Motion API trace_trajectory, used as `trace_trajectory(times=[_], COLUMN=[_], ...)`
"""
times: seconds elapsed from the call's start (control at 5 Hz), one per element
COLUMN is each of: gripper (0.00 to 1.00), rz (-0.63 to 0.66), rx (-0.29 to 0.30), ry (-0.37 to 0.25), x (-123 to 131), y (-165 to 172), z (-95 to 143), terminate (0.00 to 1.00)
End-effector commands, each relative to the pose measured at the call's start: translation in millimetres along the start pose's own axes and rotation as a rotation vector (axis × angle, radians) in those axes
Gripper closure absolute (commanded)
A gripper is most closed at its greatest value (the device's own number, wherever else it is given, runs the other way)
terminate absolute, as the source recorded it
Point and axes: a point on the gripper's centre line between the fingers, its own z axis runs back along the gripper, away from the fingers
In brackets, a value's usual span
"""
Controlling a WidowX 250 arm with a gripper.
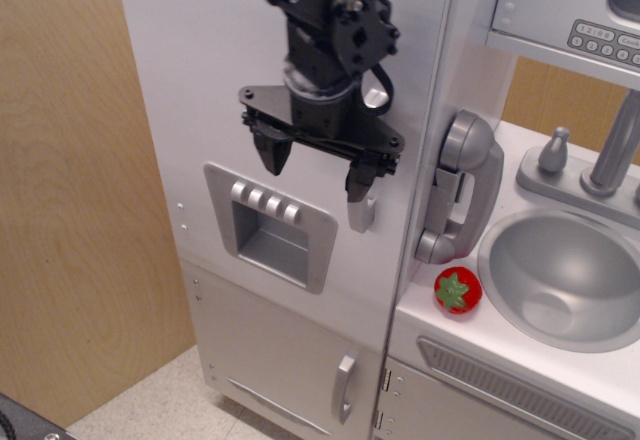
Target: Open fridge
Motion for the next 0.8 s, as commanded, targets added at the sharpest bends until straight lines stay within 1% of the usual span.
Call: trace_trajectory(times=[0.0, 0.2, 0.4, 0.6], gripper=[0.0, 0.0, 1.0, 1.0], rz=[-0.032, -0.044, -0.039, -0.051], rx=[-0.023, -0.037, -0.051, -0.07], ry=[-0.129, -0.145, -0.135, -0.141], x=[27.0, 27.8, 29.1, 28.0], y=[-12.6, -14.0, -10.8, -9.6], z=[2.5, 4.2, 5.8, 8.1], terminate=[0.0, 0.0, 0.0, 0.0])
